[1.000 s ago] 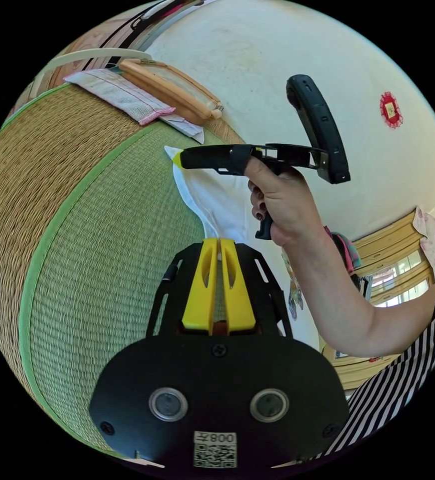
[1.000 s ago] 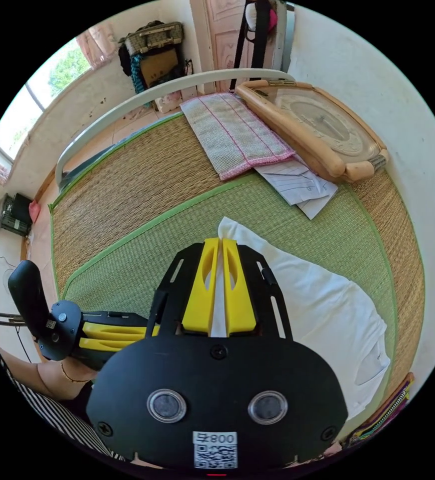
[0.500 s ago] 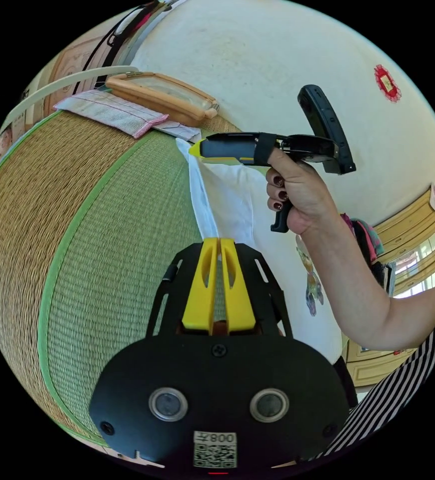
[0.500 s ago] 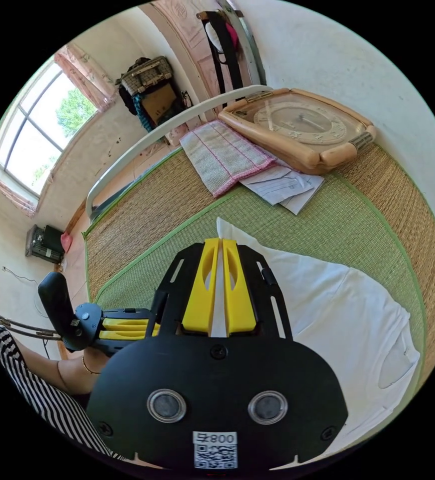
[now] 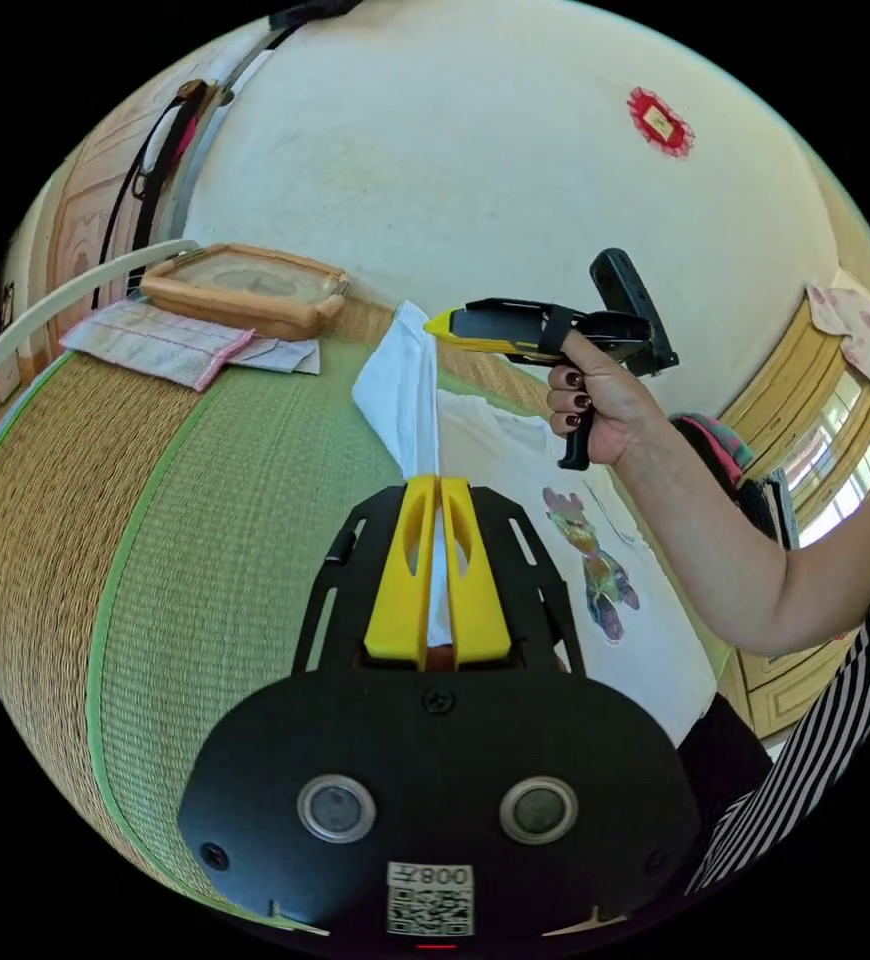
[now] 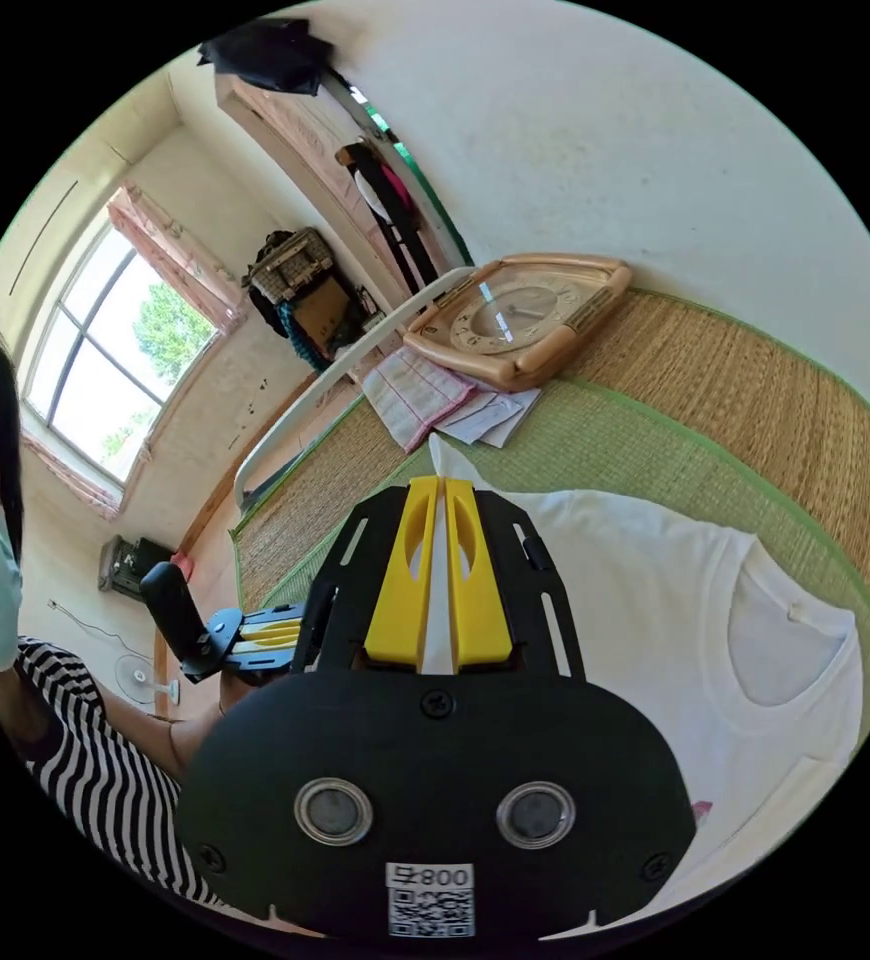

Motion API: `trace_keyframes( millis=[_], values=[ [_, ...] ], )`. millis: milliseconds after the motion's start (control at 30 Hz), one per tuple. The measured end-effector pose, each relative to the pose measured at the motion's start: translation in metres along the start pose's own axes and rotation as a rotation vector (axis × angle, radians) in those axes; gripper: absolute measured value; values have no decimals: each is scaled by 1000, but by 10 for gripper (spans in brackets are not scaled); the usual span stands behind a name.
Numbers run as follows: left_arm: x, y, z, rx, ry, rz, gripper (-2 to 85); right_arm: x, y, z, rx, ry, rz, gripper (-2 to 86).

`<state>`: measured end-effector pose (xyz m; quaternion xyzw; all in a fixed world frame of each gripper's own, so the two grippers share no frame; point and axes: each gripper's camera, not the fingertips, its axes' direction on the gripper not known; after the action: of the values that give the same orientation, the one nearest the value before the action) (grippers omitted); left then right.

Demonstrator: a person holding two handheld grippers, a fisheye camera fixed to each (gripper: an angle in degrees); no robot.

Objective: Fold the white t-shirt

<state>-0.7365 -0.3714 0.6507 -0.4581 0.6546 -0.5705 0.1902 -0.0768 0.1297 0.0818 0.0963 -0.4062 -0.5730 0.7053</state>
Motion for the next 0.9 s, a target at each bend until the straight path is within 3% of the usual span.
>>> trace_keyframes(
  millis=[300,900],
  values=[
    [42,2,54,-166,47,152,4,101,54,-52,15,-95,281,8],
    [38,6,126,-347,193,128,3,156,81,-92,-61,-93,411,9]
  ],
)
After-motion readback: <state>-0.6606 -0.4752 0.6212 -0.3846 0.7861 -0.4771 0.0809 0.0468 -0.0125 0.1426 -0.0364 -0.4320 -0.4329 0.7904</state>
